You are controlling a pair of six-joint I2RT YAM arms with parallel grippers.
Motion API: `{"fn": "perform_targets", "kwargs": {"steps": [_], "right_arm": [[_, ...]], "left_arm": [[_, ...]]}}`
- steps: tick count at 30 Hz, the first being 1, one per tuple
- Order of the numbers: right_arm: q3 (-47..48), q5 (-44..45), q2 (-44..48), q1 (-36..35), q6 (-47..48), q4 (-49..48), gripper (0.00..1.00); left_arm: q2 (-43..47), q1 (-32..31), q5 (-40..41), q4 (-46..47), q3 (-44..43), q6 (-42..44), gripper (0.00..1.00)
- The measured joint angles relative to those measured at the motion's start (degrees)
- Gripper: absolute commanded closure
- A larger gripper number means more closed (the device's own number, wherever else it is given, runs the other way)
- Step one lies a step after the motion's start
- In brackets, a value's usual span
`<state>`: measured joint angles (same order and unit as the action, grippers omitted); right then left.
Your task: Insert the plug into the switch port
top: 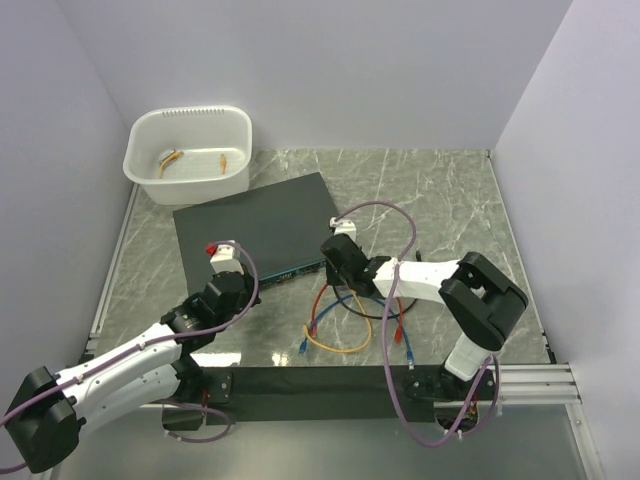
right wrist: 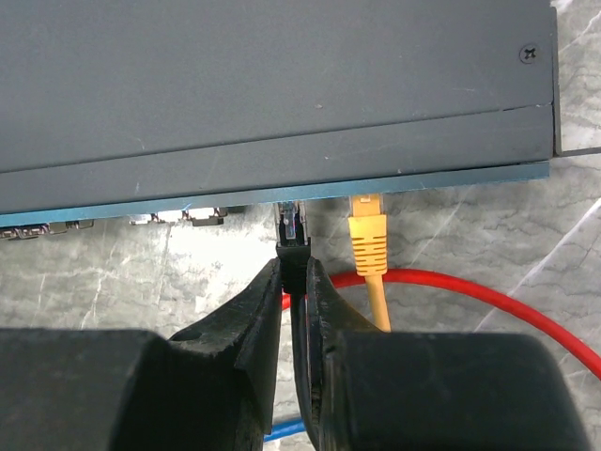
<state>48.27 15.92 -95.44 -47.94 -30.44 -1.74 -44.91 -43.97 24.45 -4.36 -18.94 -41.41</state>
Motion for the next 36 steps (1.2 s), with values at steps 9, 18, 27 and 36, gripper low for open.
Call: {"fn": "perform_targets", "kwargs": {"steps": [9, 18, 27, 36], "right_arm": [[-1.64, 2.05, 1.2, -0.42, 0.09, -1.75, 1.0], [-3.72, 3.39, 3.43, -0.55, 0.92, -3.8, 1.0], [-3.72, 4.02, 3.08, -1.22, 1.57, -4.24, 1.0], [-3.69, 4.26, 2.93, -2.19, 1.51, -5.6, 1.0]], "left_arm": [[0.02, 0.0, 0.0, 0.28, 0.04, 0.02, 1.0], [0.09, 0.0, -0.02, 0.66, 0.7, 0.04, 0.99], [0.09, 0.0, -0.02, 0.68, 0.72, 0.04, 0.99], [0.09, -0.13, -0.02, 0.68, 0.72, 0.04, 1.0]]}}
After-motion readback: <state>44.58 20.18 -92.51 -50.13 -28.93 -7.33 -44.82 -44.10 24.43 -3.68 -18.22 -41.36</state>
